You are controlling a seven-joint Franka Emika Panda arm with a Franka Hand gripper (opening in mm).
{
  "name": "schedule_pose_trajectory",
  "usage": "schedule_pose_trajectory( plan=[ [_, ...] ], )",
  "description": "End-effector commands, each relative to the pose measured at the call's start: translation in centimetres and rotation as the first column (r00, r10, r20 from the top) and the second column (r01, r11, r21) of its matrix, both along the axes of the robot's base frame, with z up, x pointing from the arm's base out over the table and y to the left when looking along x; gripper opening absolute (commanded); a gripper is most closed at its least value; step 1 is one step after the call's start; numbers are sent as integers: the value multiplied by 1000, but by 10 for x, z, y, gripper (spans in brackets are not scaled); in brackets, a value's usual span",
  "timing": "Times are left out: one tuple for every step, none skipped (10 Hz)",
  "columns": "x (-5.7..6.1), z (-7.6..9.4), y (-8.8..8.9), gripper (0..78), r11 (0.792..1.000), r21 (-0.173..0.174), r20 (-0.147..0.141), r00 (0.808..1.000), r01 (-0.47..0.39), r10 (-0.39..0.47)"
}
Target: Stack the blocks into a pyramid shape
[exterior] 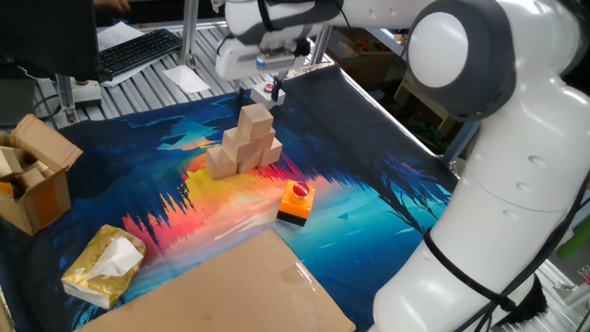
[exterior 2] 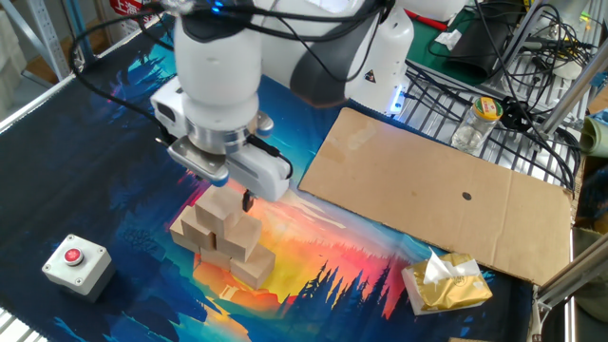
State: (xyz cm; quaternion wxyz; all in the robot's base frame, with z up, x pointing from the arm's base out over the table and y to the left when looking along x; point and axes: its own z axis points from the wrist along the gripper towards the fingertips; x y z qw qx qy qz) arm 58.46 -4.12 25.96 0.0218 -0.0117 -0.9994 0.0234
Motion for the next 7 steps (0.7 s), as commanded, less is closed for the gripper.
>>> schedule_pose_trajectory(
  plan=[
    [8, 18, -8, 775, 1000, 1, -26, 1000, -3, 3],
    [7, 20, -8, 775, 1000, -2, -26, 1000, 4, -4],
    [6, 21, -8, 775, 1000, -5, -27, 1000, 8, -8],
    [6, 21, -9, 775, 1000, -5, -28, 1000, 9, -9],
    [5, 22, -8, 775, 1000, -7, -29, 999, 17, -17],
    [5, 22, -8, 775, 1000, -10, -29, 999, 20, -20],
    [5, 22, -8, 775, 1000, -10, -29, 999, 20, -20]
  ],
)
